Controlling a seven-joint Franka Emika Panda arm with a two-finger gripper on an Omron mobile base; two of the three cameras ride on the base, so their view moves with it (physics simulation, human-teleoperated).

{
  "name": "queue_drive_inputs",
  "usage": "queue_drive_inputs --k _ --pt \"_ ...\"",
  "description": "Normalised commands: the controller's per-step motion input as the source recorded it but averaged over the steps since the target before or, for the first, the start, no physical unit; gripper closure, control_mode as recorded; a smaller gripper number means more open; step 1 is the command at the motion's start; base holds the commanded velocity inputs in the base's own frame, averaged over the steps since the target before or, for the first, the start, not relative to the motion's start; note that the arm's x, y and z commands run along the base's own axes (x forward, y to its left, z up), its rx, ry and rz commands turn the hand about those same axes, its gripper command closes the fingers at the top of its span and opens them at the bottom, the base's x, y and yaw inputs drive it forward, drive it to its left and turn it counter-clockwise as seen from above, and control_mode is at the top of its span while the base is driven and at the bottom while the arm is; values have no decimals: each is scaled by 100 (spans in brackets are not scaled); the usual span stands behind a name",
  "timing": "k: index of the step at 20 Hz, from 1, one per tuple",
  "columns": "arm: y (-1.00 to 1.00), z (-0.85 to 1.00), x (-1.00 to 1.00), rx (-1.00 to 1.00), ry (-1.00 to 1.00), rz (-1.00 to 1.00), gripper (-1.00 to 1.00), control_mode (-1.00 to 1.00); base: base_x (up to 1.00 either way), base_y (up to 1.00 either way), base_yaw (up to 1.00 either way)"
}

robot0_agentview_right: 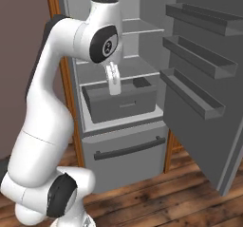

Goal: Retrieve the butter from the fridge and place it on a plate on the dining table. Then retrieve the butter knife by the fridge and place it near the plate.

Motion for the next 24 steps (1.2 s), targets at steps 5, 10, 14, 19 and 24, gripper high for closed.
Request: queue_drive_inputs --k 5,10,14,19,24 --pt "23 -24 7 7 7 -79 -100 -100 0 0 0" --pt "1 -7 0 25 0 -85 -100 -100 0 0 0" --pt "7 -4 0 20 1 -83 -100 -100 0 0 0" --pt "11 -1 0 1 7 -84 -100 -100 0 0 0" --pt "8 -16 7 12 -2 -85 -100 -100 0 0 0"
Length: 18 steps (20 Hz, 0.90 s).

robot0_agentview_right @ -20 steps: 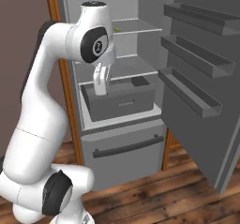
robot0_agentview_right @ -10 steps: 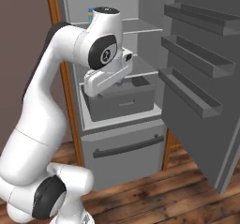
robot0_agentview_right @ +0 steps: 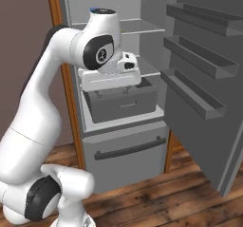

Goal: Retrieve the butter from the fridge and place it on a plate on the dining table. Then retrieve the butter knife by the fridge and place it near the plate.

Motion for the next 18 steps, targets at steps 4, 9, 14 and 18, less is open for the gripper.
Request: queue_drive_inputs --k 4,9,14,18 --pt "27 -21 23 6 0 -80 -100 -100 0 0 0" --pt "43 -18 28 4 0 -74 -100 -100 0 0 0" --pt "87 -9 0 -1 -11 -54 -100 -100 0 0 0" --pt "94 -22 0 4 -13 -42 -100 -100 0 0 0"
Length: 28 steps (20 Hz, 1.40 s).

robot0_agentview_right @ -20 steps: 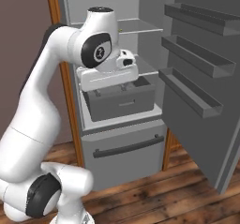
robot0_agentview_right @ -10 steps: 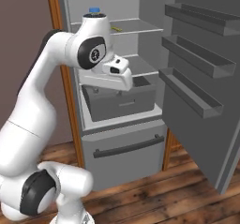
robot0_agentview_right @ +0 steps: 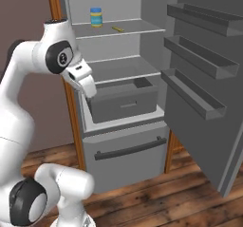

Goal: Retrieve the butter from the fridge and place it on a plate on the dining table. Then retrieve the butter knife by the fridge and place it near the plate.

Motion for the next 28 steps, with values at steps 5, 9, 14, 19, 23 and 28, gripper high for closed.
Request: queue_drive_inputs --k 5,9,14,19,23,28 --pt "21 -2 0 10 -3 8 -100 -100 0 0 0" --pt "-3 0 0 4 3 36 -100 -100 0 0 0" --pt "-17 -2 0 0 1 42 -100 -100 0 0 0" --pt "-3 -26 0 -5 0 15 -100 -100 0 0 0" --pt "0 -34 -13 -18 0 4 -100 -100 0 0 0" --pt "6 -38 -17 -17 -3 0 -100 -100 0 0 0"
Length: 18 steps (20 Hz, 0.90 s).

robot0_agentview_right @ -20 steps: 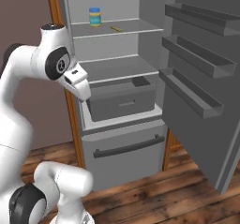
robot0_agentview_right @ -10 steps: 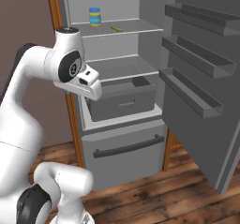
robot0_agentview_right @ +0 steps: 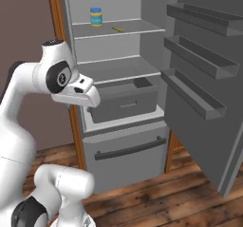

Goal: Retrieve the butter from the fridge and place it on a plate on the dining table. Then retrieve the butter knife by the fridge and place it near the plate.

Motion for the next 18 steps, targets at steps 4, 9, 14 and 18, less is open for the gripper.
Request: queue_drive_inputs --k 4,9,14,18 --pt "1 -11 -8 0 -1 1 -100 -100 0 0 0" --pt "0 -5 0 0 0 0 -100 -100 0 0 0" --pt "0 0 0 0 0 0 -100 100 0 0 1" --pt "0 0 0 0 0 0 -100 100 27 -3 27"
